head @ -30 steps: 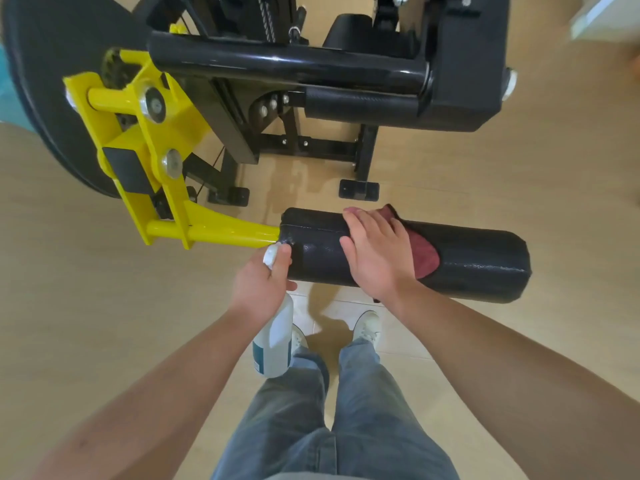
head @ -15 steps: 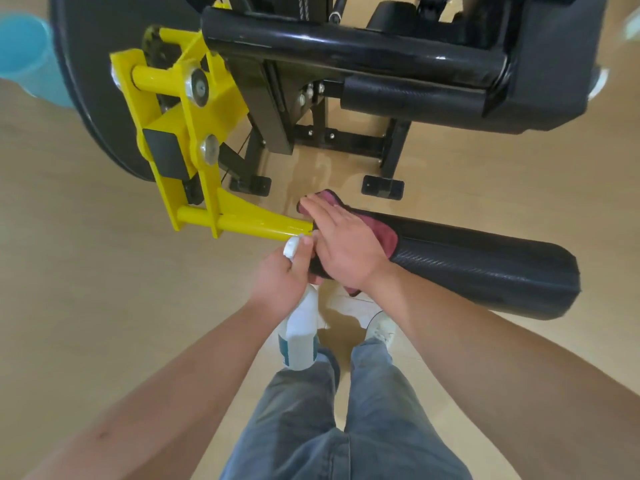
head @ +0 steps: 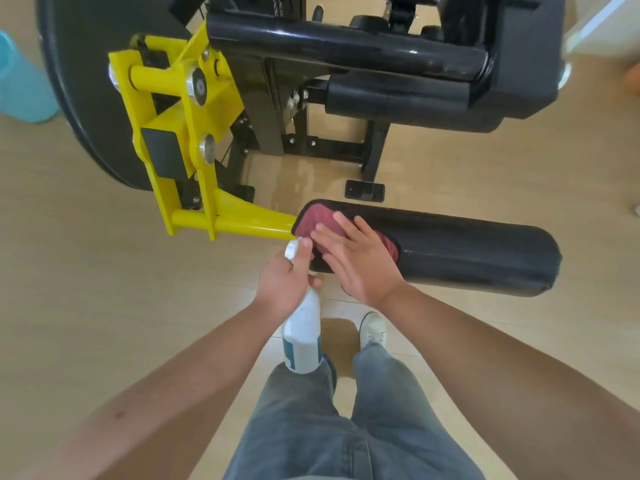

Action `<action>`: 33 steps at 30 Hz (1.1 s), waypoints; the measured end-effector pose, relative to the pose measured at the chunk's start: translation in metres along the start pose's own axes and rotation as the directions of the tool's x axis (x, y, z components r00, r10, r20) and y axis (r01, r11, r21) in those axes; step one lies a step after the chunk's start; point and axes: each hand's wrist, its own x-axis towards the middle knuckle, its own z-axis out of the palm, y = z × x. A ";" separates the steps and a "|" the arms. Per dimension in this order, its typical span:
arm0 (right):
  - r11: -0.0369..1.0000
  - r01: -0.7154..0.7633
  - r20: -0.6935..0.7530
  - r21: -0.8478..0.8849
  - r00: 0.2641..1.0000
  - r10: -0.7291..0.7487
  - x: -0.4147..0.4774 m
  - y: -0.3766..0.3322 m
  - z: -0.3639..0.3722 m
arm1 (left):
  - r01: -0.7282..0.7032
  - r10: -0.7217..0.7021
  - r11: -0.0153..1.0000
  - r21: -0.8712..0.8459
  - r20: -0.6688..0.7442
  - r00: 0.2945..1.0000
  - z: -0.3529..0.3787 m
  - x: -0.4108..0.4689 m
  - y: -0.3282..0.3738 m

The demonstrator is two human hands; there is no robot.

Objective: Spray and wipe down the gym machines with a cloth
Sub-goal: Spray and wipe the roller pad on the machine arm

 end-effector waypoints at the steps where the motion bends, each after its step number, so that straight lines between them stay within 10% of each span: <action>1: 0.997 0.063 0.035 -0.051 0.997 -0.061 -0.008 0.004 0.002 | 0.003 -0.003 1.000 0.012 0.013 1.000 0.001 -0.002 -0.002; 17: 0.969 -0.242 -0.065 0.050 0.967 0.245 0.043 -0.009 0.000 | -0.006 -0.023 0.961 -0.277 -0.100 0.995 0.019 -0.002 0.019; 22: 0.988 -0.107 -0.009 -0.116 0.994 0.106 0.012 0.015 0.000 | -0.028 0.013 0.984 -0.176 -0.085 0.996 0.030 -0.009 0.026; 33: 0.948 -0.304 -0.063 -0.094 0.952 0.300 -0.033 0.074 -0.019 | -0.074 0.081 0.946 0.315 -0.007 0.997 0.068 -0.012 0.045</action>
